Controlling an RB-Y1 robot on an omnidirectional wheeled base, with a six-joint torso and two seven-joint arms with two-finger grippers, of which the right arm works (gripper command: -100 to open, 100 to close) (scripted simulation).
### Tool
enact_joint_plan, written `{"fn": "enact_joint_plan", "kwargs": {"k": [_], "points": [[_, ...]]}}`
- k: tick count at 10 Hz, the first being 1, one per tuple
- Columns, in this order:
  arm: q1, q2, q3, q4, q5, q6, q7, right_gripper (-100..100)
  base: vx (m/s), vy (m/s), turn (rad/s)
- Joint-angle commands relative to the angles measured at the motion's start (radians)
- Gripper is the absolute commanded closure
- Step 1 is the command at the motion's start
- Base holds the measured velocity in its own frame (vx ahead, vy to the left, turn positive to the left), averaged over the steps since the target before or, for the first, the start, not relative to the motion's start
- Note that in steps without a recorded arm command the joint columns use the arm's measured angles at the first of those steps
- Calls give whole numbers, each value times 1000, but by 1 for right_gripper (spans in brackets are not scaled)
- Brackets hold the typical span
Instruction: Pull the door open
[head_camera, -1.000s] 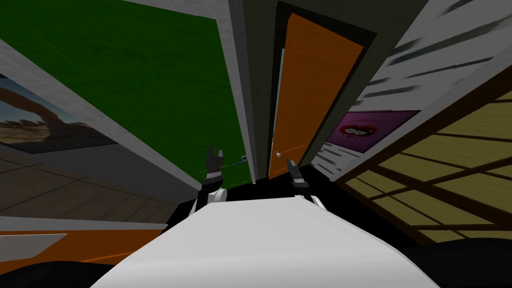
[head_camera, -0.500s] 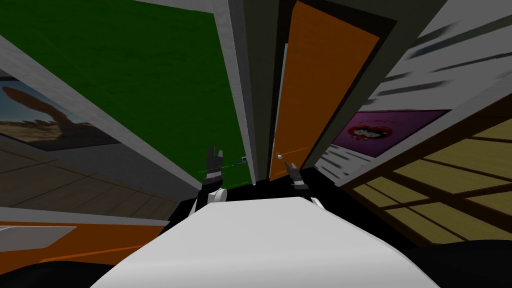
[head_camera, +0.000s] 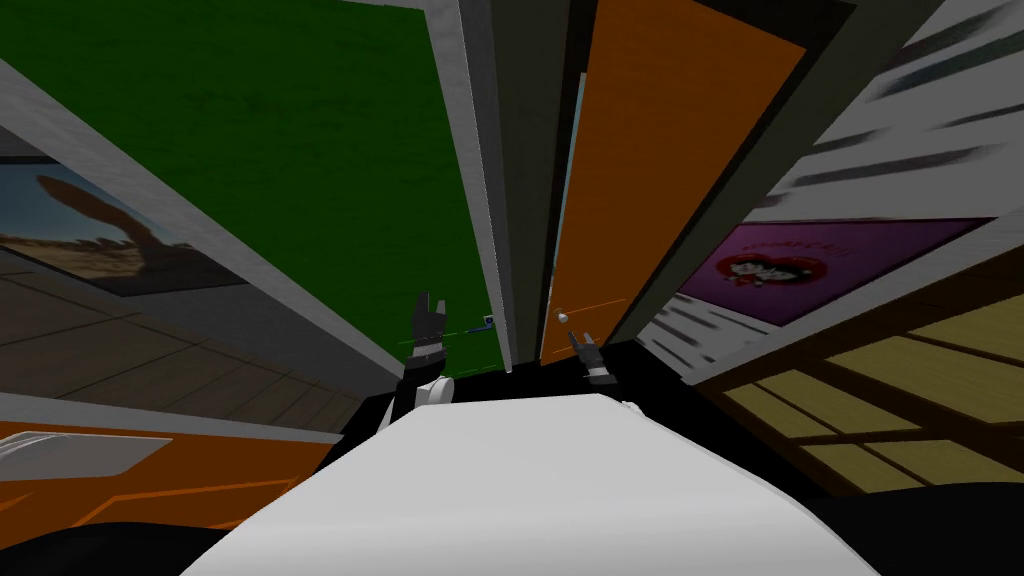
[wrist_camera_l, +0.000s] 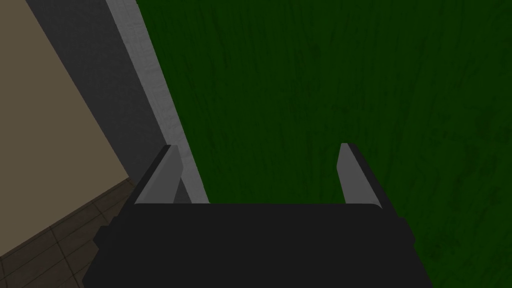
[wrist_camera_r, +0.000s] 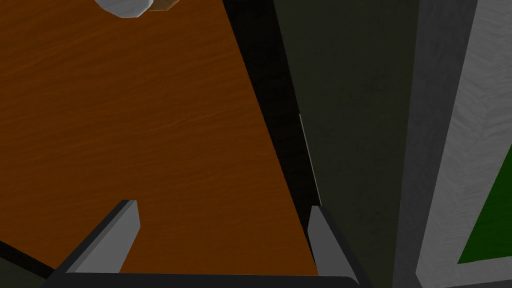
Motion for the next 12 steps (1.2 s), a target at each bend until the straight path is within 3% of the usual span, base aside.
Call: {"fn": "enact_joint_plan", "kwargs": {"k": [1, 6, 7, 10, 12], "points": [[3, 0, -3, 12, 9, -1, 28, -100, 51, -44, 32], [-23, -9, -31, 148, 58, -29, 158, -100, 58, -47, 64], [-23, -9, -31, 148, 58, -29, 159, -100, 55, -38, 41], [-39, -13, -49, 232, 88, -47, 240, -100, 62, -44, 70], [-43, -14, -54, 255, 96, -52, 263, -100, 53, -35, 29]]}}
